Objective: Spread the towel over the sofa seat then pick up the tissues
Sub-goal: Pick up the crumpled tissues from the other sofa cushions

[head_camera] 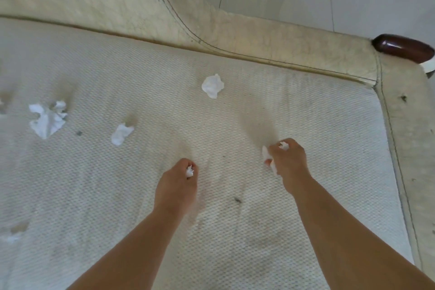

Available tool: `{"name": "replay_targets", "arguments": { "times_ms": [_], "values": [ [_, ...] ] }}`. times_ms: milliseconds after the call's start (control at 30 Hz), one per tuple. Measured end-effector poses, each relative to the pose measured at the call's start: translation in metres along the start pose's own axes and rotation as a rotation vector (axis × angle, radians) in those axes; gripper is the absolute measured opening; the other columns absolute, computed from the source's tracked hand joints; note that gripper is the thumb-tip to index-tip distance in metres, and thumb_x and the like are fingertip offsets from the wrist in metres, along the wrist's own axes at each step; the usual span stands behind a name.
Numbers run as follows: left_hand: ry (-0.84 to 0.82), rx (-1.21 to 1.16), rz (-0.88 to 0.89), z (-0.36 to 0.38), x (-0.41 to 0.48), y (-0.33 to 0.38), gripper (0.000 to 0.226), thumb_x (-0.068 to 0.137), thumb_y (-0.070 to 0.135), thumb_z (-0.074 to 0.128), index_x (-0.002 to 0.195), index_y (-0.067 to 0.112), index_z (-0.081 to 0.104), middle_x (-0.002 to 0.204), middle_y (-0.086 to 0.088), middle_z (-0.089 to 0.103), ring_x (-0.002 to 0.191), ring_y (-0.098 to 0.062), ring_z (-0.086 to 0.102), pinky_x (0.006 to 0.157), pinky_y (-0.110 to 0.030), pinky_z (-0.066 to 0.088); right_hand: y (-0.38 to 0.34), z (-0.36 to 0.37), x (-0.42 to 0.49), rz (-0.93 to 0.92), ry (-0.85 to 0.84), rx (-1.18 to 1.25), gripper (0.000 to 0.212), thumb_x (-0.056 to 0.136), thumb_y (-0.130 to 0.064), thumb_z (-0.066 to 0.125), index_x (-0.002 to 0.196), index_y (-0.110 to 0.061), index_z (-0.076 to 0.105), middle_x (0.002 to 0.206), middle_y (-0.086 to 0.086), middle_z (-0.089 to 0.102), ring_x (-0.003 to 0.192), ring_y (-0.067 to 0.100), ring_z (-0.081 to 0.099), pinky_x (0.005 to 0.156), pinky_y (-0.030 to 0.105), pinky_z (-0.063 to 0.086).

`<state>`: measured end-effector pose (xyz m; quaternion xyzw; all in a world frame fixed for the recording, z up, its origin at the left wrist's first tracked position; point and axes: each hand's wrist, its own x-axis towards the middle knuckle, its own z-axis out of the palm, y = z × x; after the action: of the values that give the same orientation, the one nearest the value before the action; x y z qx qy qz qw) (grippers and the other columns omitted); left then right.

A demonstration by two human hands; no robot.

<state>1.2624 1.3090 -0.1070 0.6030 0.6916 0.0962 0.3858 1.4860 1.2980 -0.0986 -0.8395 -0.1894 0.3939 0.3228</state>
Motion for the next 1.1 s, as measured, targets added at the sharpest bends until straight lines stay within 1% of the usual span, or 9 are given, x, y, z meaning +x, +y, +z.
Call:
{"name": "replay_targets", "arguments": {
  "times_ms": [100,200,333,467,667,733,833,967,1100],
  "values": [
    [0.030,-0.032,0.007,-0.020,0.012,0.000,0.012,0.094,0.030,0.050,0.091,0.022,0.058,0.079,-0.002,0.066,0.079,-0.024,0.061,0.071,-0.032,0.048,-0.029,0.036,-0.006,-0.047,-0.113,0.023,0.014,0.084,-0.007,0.048,0.083,-0.019,0.055,0.071,0.008,0.061,0.048,0.017,0.048,0.040,0.020,0.035],
    [0.113,-0.051,0.024,-0.049,0.032,-0.009,0.011,0.094,0.030,0.050,0.092,0.021,0.056,0.077,0.000,0.065,0.077,-0.023,0.062,0.070,-0.032,0.049,-0.062,0.075,-0.004,-0.126,-0.136,-0.014,0.006,0.088,-0.018,0.053,0.092,-0.021,0.057,0.086,0.002,0.059,0.062,0.015,0.053,0.047,0.024,0.040],
    [0.261,-0.035,0.011,-0.090,0.069,-0.024,0.026,0.093,0.031,0.053,0.115,0.019,0.050,0.102,-0.007,0.067,0.090,-0.026,0.063,0.077,-0.032,0.047,-0.104,0.116,0.015,-0.251,-0.077,-0.161,0.040,0.089,-0.034,0.058,0.125,-0.020,0.046,0.099,0.000,0.052,0.082,0.019,0.054,0.064,0.029,0.045],
    [0.255,0.045,-0.081,-0.108,0.099,-0.040,0.052,0.088,0.042,0.057,0.131,0.021,0.036,0.112,-0.010,0.066,0.102,-0.030,0.062,0.081,-0.034,0.044,-0.129,0.137,0.044,-0.289,-0.020,-0.382,0.059,0.086,-0.040,0.061,0.134,-0.020,0.033,0.098,0.004,0.047,0.085,0.023,0.048,0.071,0.029,0.038],
    [0.149,0.094,-0.111,-0.117,0.114,-0.064,0.026,0.089,0.043,0.054,0.097,0.018,0.056,0.091,-0.001,0.066,0.089,-0.022,0.061,0.071,-0.027,0.040,-0.137,0.165,0.055,-0.340,0.029,-0.512,0.031,0.089,-0.032,0.052,0.110,-0.009,0.058,0.104,0.008,0.063,0.091,0.028,0.057,0.072,0.031,0.037],
    [0.197,0.031,-0.124,-0.129,0.117,-0.068,0.030,0.092,0.043,0.049,0.082,0.015,0.056,0.084,-0.002,0.067,0.084,-0.022,0.062,0.074,-0.028,0.043,-0.146,0.183,0.034,-0.395,-0.036,-0.397,0.028,0.088,-0.035,0.054,0.090,-0.008,0.064,0.090,0.009,0.066,0.083,0.030,0.061,0.070,0.035,0.046],
    [0.286,-0.130,-0.164,-0.147,0.109,-0.075,0.036,0.092,0.038,0.051,0.067,0.013,0.052,0.065,0.000,0.060,0.067,-0.019,0.059,0.066,-0.031,0.048,-0.152,0.214,-0.011,-0.392,-0.237,-0.307,0.026,0.083,-0.031,0.062,0.064,-0.017,0.052,0.071,0.008,0.065,0.071,0.029,0.063,0.067,0.038,0.051],
    [0.371,-0.199,-0.227,-0.174,0.082,-0.108,0.017,0.093,0.032,0.052,0.082,0.019,0.050,0.065,0.004,0.057,0.066,-0.020,0.059,0.063,-0.031,0.048,-0.137,0.259,-0.075,-0.398,-0.490,-0.287,0.021,0.080,-0.013,0.065,0.066,-0.019,0.049,0.054,0.002,0.058,0.045,0.016,0.054,0.046,0.025,0.043],
    [0.408,-0.066,-0.285,-0.208,0.039,-0.161,0.014,0.093,0.037,0.051,0.091,0.023,0.051,0.073,0.003,0.064,0.071,-0.023,0.062,0.063,-0.032,0.049,-0.117,0.299,-0.133,-0.443,-0.650,-0.462,0.017,0.079,-0.017,0.065,0.067,-0.022,0.053,0.061,-0.005,0.055,0.054,0.012,0.053,0.054,0.022,0.041]
  ]
}}
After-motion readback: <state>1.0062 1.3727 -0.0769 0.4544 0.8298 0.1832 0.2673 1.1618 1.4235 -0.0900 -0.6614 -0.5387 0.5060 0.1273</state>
